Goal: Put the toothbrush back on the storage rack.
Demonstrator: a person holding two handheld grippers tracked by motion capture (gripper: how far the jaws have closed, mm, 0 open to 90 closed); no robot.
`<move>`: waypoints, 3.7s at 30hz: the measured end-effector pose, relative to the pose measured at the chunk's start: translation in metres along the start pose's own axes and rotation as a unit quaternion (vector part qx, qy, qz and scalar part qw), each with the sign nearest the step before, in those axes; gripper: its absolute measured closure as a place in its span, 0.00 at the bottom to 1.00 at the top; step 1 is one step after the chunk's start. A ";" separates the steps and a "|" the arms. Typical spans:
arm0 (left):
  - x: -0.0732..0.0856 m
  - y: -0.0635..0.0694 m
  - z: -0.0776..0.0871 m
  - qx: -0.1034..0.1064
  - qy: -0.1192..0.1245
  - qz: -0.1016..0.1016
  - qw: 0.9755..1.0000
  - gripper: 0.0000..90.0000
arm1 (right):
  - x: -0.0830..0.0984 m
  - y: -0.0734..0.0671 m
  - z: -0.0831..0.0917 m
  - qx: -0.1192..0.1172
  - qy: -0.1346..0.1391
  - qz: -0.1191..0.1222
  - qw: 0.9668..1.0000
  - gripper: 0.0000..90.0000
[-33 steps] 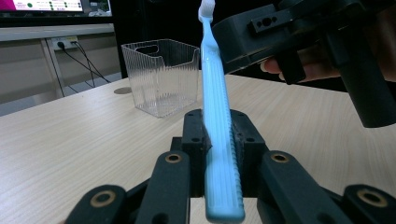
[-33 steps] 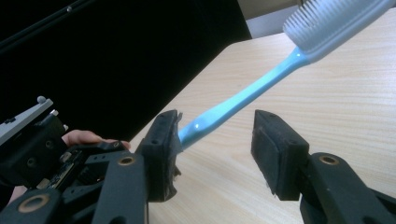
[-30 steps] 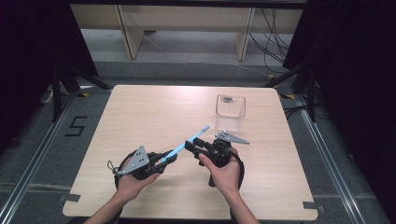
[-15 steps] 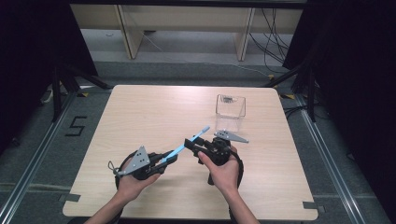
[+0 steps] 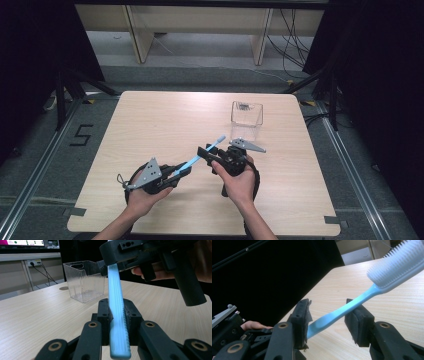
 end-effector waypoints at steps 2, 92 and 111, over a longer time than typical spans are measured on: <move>0.000 0.000 0.000 0.000 -0.001 -0.001 1.000 0.86 | 0.000 0.000 0.000 0.001 0.002 0.001 1.000 0.63; 0.015 -0.032 0.049 -0.089 -0.016 0.028 0.996 0.47 | -0.063 0.042 0.051 0.145 0.078 0.175 0.971 0.95; 0.016 -0.033 0.050 -0.091 -0.018 0.029 0.995 0.47 | -0.077 0.055 0.057 0.174 0.086 0.176 0.965 0.95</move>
Point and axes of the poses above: each handheld gripper's, and its own axes: z roughly backward along the jaws, x roughly out of its underside, y roughly to its right, the point moved 5 cm from there along -z, roughly forward along the jaws, and after that the axes turned 13 degrees about x, right-handed, at the moved point
